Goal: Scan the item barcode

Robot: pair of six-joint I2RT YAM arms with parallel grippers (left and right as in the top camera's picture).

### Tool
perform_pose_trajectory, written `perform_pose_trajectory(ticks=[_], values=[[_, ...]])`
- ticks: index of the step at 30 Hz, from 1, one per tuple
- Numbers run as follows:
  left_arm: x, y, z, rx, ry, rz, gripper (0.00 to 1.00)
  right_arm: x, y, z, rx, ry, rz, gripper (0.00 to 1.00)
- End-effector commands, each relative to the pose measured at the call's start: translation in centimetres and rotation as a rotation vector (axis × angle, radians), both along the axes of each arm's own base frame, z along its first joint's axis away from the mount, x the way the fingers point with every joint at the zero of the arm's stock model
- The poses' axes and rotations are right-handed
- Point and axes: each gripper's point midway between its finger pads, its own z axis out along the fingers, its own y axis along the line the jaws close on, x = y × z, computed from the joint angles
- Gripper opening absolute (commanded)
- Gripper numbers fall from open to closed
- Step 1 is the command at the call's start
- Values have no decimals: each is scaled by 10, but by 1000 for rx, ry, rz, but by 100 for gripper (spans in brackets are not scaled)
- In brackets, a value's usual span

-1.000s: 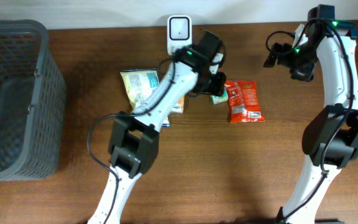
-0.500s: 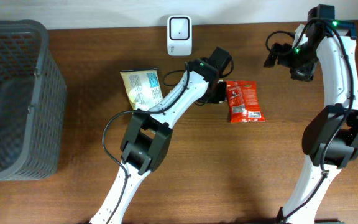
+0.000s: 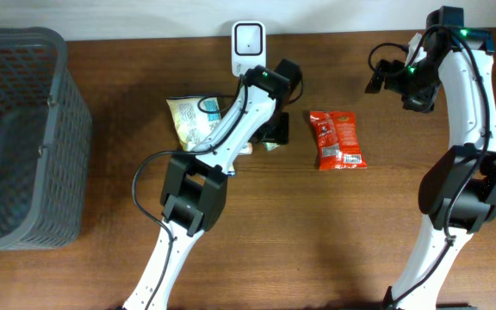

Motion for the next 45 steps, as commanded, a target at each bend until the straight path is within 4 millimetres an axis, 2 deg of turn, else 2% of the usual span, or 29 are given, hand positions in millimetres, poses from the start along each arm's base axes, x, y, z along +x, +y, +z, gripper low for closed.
perform_pose_trajectory(ticks=[1, 2, 5, 6, 7, 8, 12, 23, 25, 26, 27, 28, 29, 32, 33, 35, 37, 38, 40, 42, 44, 45], values=[[22, -6, 59, -57, -128, 5, 96, 2, 0, 12, -12, -27, -7, 98], [27, -5, 86, -88, -177, 12, 99, 2, 0, 12, -12, -27, -7, 99], [36, 12, 137, -135, -274, 47, 99, 2, 0, 12, -12, -27, -7, 99], [40, 26, 147, -112, -302, 70, 99, 2, 0, 12, -12, -27, -7, 99], [45, 48, 153, -60, -326, 105, 99, 2, 0, 12, -12, -27, -7, 99], [53, 69, 155, -13, -340, 88, 99, 2, 0, 12, -12, -27, -7, 99], [65, 103, 148, 27, -320, 76, 99, 2, 0, 12, -12, -27, -7, 98], [66, 105, 147, 21, -315, 87, 99, 2, 5, 13, 19, -29, -1, 98], [66, 105, 147, 21, -315, 87, 99, -16, 33, 18, 184, 32, 20, 99], [66, 105, 147, 21, -315, 87, 99, -18, 50, 25, 279, 31, 41, 99], [66, 105, 147, 21, -315, 87, 99, -22, 61, 26, 295, 37, 90, 99], [66, 105, 147, 21, -315, 87, 99, -26, 69, 24, 274, 37, 162, 99], [66, 105, 147, 21, -315, 87, 99, -36, 85, 17, 239, 61, 278, 99], [66, 105, 147, 21, -315, 87, 99, -57, 119, -6, 147, 156, 394, 99], [66, 105, 147, 21, -315, 87, 99, -59, 128, -9, 114, 164, 423, 99], [64, 98, 146, -18, -303, 91, 99, -47, 148, -10, 89, 105, 453, 99], [62, 92, 145, -51, -288, 83, 99, -37, 158, -11, 92, 81, 409, 99], [69, 99, 148, -18, -325, 94, 99, -29, 161, -10, 90, 43, 412, 98], [75, 111, 149, 21, -346, 117, 99, -28, 166, -10, 93, 36, 417, 99], [82, 135, 149, 1, -342, 250, 99, -29, 167, -11, 88, 40, 423, 99], [77, 143, 144, -123, -255, 298, 99, -29, 168, -11, 88, 40, 425, 99], [76, 139, 145, -187, -228, 212, 99, -28, 169, -11, 88, 35, 426, 99]])
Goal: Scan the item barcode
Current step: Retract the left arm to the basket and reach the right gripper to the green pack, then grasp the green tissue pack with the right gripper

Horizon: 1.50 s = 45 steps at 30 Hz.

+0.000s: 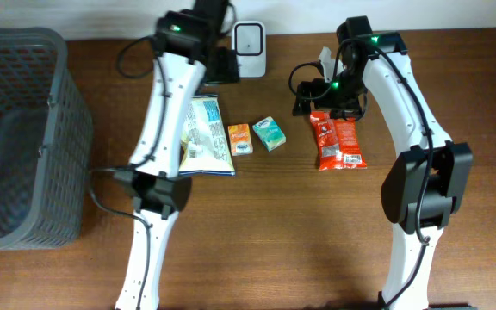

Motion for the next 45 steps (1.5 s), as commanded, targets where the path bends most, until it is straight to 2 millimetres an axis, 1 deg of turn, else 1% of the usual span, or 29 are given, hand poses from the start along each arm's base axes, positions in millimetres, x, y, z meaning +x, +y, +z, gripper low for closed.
perform_pose_trajectory(ticks=[1, 2, 3, 4, 6, 7, 8, 9, 10, 11, 12, 13, 14, 15, 17, 18, 19, 20, 21, 24, 26, 29, 30, 31, 32, 34, 38, 42, 45], values=[[-6, 0, 5, -223, 67, -189, 99, 0, 3, 1, -14, -9, -1, 99], [-7, -3, 13, -280, 55, -263, 99, -1, 3, 1, -16, -5, -1, 99], [-7, 4, 22, -310, 38, -260, 99, -2, 2, 0, -22, -1, -1, 99], [-5, 21, 37, -330, 12, -190, 99, -6, 0, -1, -30, 14, 11, 99], [-10, 44, 77, -381, -69, -162, 99, -11, -5, -8, -58, 37, 9, 99], [-15, 53, 95, -381, -107, -155, 99, -13, -8, -13, -77, 47, 7, 99], [-25, 60, 117, -375, -146, -159, 99, -15, -9, -20, -84, 53, 7, 99], [-41, 63, 131, -356, -155, -185, 99, -17, -9, -29, -84, 67, 4, 99], [-64, 68, 134, -326, -114, -184, 99, -18, -7, -34, -78, 68, 6, 99], [-103, 83, 123, -260, -17, -140, 99, -17, -4, -36, -64, 63, 10, 99], [-128, 92, 116, -219, 33, -114, 99, -17, -2, -36, -57, 61, 14, 99], [-140, 99, 113, -188, 46, -98, 99, -16, 0, -35, -57, 54, 18, 99], [-151, 111, 112, -144, 42, -68, 99, -13, 4, -35, -52, 36, 24, 99], [-157, 133, 114, -95, 4, 33, 99, -7, 12, -33, -32, 9, 34, 99], [-153, 177, 127, -86, -94, 206, 99, -3, 35, -28, 36, -27, 70, 99], [-151, 202, 130, -98, -123, 276, 99, -3, 45, -28, 39, -42, 91, 99], [-152, 222, 127, -102, -119, 333, 99, -4, 54, -28, 39, -52, 110, 99], [-155, 237, 124, -115, -110, 376, 99, -4, 60, -27, 40, -63, 123, 99], [-156, 243, 124, -133, -110, 395, 99, -3, 62, -28, 27, -71, 127, 98], [-158, 249, 124, -159, -114, 414, 99, 0, 56, -31, -30, -87, 123, 99], [-158, 249, 124, -159, -114, 414, 99, 2, 55, -31, -28, -93, 121, 99], [-158, 249, 124, -159, -114, 414, 99, -2, 56, -39, -30, -80, 126, 100], [-158, 249, 124, -159, -114, 414, 99, -3, 57, -42, -30, -77, 128, 97], [-158, 249, 124, -159, -114, 414, 99, -4, 58, -47, -30, -74, 131, 91], [-158, 249, 124, -159, -115, 414, 99, -14, 73, -54, 39, -81, 227, 82], [-158, 249, 124, -159, -114, 414, 99, -19, 80, -58, 69, -102, 305, 80], [-158, 249, 124, -159, -114, 414, 99, -4, 83, -64, 65, -179, 306, 81], [-158, 249, 124, -159, -114, 414, 99, -1, 84, -75, 70, -193, 283, 79], [-158, 249, 124, -159, -114, 414, 99, -1, 83, -86, 74, -210, 282, 73]])
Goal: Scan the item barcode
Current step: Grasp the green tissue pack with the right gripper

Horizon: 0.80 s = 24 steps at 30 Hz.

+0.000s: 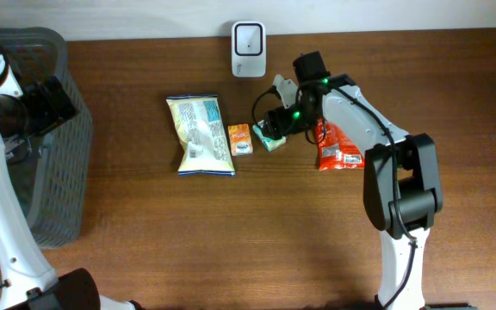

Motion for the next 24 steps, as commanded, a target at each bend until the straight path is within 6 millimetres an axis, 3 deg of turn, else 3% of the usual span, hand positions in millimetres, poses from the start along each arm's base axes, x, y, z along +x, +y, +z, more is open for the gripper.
perform_pose_trajectory(ticks=[1, 4, 10, 11, 12, 15, 16, 20, 24], values=[[0, -1, 0, -14, -2, 7, 99, -5, 4, -6, 13, 6, 5, 69], [0, -1, 0, -14, -2, 7, 99, -3, 4, -9, 14, 0, 2, 60], [0, -1, 0, -14, -2, 7, 99, 1, 5, -33, 20, 38, -46, 57], [0, -1, 0, -14, -2, 7, 99, 1, 5, -38, 18, 44, -46, 52], [0, -1, 0, -14, -2, 7, 99, 0, 5, -40, 18, 50, -50, 36], [0, -1, 0, -14, -2, 7, 99, 0, 5, -40, 24, 63, -72, 8], [0, -1, 0, -14, -2, 7, 99, 1, 5, -38, 20, 65, -72, 4], [0, -1, 0, -14, -2, 7, 99, 15, 1, -8, -31, 40, -87, 4], [0, -1, 0, -14, -2, 7, 99, 52, -37, 50, -341, -136, -183, 4]])
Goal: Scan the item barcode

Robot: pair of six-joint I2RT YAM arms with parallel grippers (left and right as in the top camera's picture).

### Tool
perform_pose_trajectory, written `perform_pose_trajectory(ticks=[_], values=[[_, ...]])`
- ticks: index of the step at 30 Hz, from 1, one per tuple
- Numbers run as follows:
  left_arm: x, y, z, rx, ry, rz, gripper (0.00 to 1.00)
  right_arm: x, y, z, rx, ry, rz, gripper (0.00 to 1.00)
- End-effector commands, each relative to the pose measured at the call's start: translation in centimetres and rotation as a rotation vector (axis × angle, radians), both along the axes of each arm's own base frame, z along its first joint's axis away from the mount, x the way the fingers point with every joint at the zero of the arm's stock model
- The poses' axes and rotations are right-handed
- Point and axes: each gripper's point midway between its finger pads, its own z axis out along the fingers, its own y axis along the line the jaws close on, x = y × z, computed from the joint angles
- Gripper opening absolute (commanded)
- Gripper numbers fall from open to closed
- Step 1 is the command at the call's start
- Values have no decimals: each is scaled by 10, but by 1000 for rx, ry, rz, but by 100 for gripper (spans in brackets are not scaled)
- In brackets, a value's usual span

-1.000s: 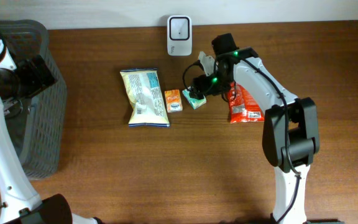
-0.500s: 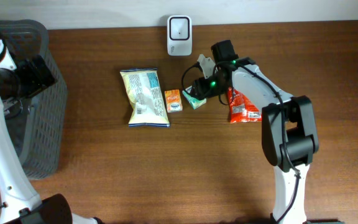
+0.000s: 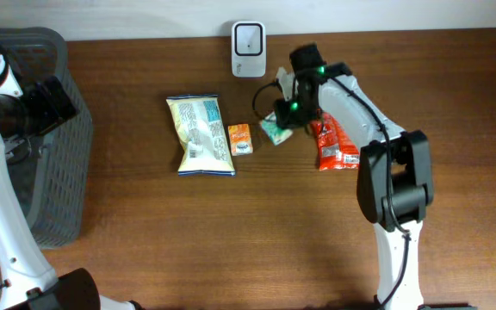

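Observation:
The white barcode scanner (image 3: 248,39) stands at the table's back edge. My right gripper (image 3: 279,120) is low over the small teal box (image 3: 270,131), which sits tilted between its fingers, and looks shut on it. To the left lie a small orange box (image 3: 240,139) and a pale chips bag (image 3: 201,134). A red snack packet (image 3: 336,146) lies partly under the right arm. My left gripper (image 3: 54,97) hangs far left over the basket rim; its jaws are too dark to read.
A grey mesh basket (image 3: 24,52) fills the left end of the table. The left arm's white links run down the left side. The right arm's base (image 3: 394,198) stands at the right of centre.
The right gripper has shifted slightly up and right, and the teal box has moved with it and now sits tilted. The left arm has not moved.
At first the left arm lay over the items in front of the scanner and the right arm was back at the far right. Then the left gripper was by the scanner and the right over the red packet. Later the left was at the basket, the right at the teal box.

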Motion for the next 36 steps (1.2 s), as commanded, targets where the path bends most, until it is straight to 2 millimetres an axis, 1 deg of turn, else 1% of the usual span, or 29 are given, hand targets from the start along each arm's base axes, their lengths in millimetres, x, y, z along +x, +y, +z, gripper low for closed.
perform_pose_trajectory(ticks=[1, 3, 4, 5, 6, 7, 9, 10, 11, 12, 13, 15, 17, 20, 25, 26, 28, 29, 30, 31, 32, 33, 34, 35, 36], values=[[0, -1, 0, -14, -3, 7, 99, 43, -22, 52, -270, -235, -65, 4], [0, -1, 0, -14, -3, 7, 99, 66, -25, 81, -416, -401, -92, 4], [0, -1, 0, -14, -3, 7, 99, 76, -22, 91, -471, -475, -79, 4], [0, -1, 0, -14, -3, 7, 99, 89, -9, 104, -510, -576, -42, 4], [0, -1, 0, -14, -3, 7, 99, 99, 3, 112, -518, -648, 1, 4], [0, -1, 0, -14, -3, 7, 99, 105, 12, 117, -517, -699, 33, 4], [0, -1, 0, -14, -3, 7, 99, 125, 31, 128, -533, -833, 78, 4], [0, -1, 0, -14, -3, 7, 99, 132, 32, 131, -568, -875, 80, 4], [0, -1, 0, -14, -3, 7, 99, 141, 33, 133, -611, -921, 79, 4], [0, -1, 0, -14, -3, 7, 99, 144, 36, 128, -625, -935, 100, 4], [0, -1, 0, -14, -3, 7, 99, 150, 41, 120, -642, -954, 127, 4], [0, -1, 0, -14, -3, 7, 99, 162, 49, 99, -693, -990, 196, 4], [0, -1, 0, -14, -3, 7, 99, 169, 56, 91, -684, -1030, 199, 4], [0, -1, 0, -14, -3, 7, 99, 171, 59, 93, -675, -1053, 188, 4], [0, -1, 0, -14, -3, 7, 99, 171, 59, 92, -684, -1050, 193, 4], [0, -1, 0, -14, -3, 7, 99, 172, 57, 94, -692, -1053, 181, 4], [0, -1, 0, -14, -3, 7, 99, 172, 48, 108, -730, -1062, 133, 4], [0, -1, 0, -14, -4, 7, 99, 172, 35, 124, -763, -1071, 82, 4], [0, -1, 0, -14, -3, 7, 99, 173, 18, 142, -778, -1080, 3, 4], [0, -1, 0, -14, -3, 7, 99, 174, -15, 169, -776, -1092, -158, 4], [0, -1, 0, -14, -3, 7, 99, 172, -43, 185, -782, -1077, -233, 4], [0, -1, 0, -14, -4, 7, 99, 170, -62, 192, -781, -1057, -271, 4], [0, -1, 0, -14, -3, 7, 99, 163, -106, 202, -766, -998, -372, 4], [0, -1, 0, -14, -3, 7, 99, 149, -161, 204, -748, -911, -514, 4], [0, -1, 0, -14, -3, 7, 99, 141, -188, 201, -747, -863, -579, 4]])
